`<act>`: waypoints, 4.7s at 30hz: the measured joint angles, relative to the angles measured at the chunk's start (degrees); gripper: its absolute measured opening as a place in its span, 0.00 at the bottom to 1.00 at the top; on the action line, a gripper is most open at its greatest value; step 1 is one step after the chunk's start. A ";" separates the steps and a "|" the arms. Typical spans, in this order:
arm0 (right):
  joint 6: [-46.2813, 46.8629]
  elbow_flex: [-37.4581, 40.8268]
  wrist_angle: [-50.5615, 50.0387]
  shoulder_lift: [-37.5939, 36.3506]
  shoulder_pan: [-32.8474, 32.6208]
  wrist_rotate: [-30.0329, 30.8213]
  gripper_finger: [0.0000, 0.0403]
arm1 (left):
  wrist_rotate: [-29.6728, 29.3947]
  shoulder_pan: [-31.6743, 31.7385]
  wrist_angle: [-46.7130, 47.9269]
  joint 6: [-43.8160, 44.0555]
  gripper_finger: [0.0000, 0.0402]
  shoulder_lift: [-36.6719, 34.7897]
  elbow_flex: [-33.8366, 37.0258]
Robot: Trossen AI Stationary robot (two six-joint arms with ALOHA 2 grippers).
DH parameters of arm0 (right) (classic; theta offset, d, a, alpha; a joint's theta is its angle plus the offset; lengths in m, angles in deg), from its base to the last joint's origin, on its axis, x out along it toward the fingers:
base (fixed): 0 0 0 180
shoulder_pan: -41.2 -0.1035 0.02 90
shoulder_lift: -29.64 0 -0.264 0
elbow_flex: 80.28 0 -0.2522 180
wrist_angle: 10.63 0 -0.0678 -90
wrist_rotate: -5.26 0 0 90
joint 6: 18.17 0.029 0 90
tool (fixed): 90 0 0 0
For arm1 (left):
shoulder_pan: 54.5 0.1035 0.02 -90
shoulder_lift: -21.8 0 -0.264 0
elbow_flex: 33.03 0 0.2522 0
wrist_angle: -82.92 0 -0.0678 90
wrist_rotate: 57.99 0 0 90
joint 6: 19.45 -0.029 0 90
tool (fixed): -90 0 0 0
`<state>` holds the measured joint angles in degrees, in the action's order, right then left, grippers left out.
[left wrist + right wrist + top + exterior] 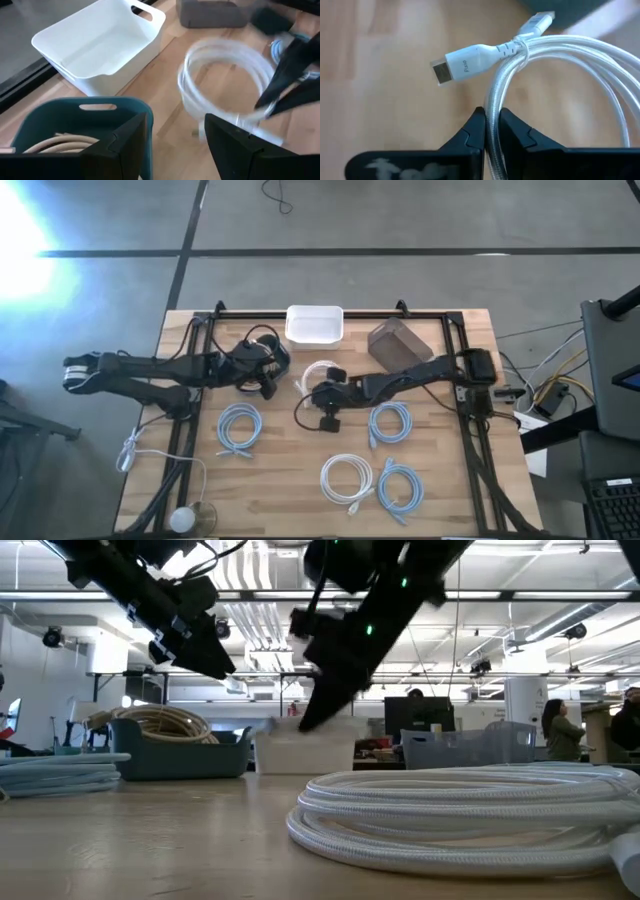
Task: Sort HDMI cables
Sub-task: Put the top white HDMI cable into the white bin, then put the white HDMI cable into the white bin
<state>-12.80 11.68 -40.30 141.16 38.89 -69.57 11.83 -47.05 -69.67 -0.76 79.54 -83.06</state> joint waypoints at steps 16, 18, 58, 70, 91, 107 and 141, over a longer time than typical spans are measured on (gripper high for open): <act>-5.85 0.04 9.39 -9.27 7.09 27.79 0.07 | 1.70 0.00 -0.62 3.02 0.51 5.65 0.00; -5.89 0.04 12.35 -7.62 9.19 26.62 0.07 | 2.24 0.00 -0.74 3.03 0.51 5.94 0.00; 0.83 -9.99 22.61 8.97 22.30 5.17 0.15 | 2.34 -0.02 -1.66 2.34 0.51 6.14 -0.02; 0.41 -9.99 22.20 8.97 22.45 2.76 0.30 | 2.34 -0.02 -1.66 2.34 0.51 6.14 -0.02; -3.84 -9.97 4.29 -0.50 16.01 -3.66 0.45 | 2.34 -0.04 -1.65 2.30 0.51 6.13 -0.02; 3.99 -9.70 -29.32 -7.91 1.07 -6.06 0.45 | 2.34 -0.03 -1.65 2.32 0.51 6.11 -0.02; 7.61 -8.42 -32.81 3.72 -6.18 -40.43 0.38 | 2.80 -0.11 -1.66 9.43 0.51 6.14 -0.02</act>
<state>-5.19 3.27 -73.12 144.88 32.71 -109.99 14.63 -47.16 -71.33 8.67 85.68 -83.08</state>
